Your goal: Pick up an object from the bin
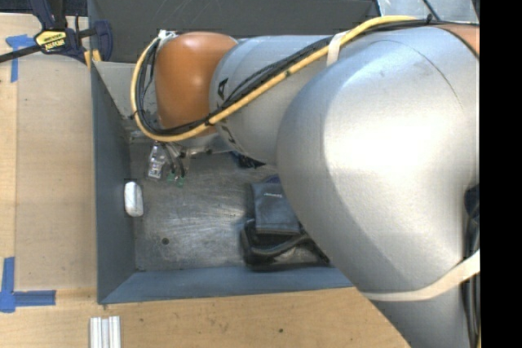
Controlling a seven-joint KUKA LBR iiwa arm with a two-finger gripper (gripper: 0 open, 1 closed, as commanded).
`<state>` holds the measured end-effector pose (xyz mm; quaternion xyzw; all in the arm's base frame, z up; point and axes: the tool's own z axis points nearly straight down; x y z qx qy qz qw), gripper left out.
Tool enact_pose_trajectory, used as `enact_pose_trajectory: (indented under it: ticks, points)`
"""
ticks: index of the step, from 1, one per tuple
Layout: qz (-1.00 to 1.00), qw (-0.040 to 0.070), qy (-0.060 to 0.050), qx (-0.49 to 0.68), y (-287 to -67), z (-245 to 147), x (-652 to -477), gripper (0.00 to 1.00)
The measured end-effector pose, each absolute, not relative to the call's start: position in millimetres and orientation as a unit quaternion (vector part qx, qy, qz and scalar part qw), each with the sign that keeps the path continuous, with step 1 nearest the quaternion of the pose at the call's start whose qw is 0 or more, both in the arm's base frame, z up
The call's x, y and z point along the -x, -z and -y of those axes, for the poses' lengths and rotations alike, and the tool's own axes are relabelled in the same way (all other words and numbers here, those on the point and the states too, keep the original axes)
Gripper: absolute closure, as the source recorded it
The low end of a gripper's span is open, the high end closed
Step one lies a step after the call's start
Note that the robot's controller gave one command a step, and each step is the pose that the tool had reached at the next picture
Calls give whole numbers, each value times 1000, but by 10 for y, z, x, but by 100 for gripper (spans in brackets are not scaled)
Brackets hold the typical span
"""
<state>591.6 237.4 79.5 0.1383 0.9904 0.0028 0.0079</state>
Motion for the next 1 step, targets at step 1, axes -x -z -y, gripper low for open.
enact_pose_trajectory:
  ticks: [1]
  points:
    - [-947,0,-1,-321,-1410,-2413,-5124,100]
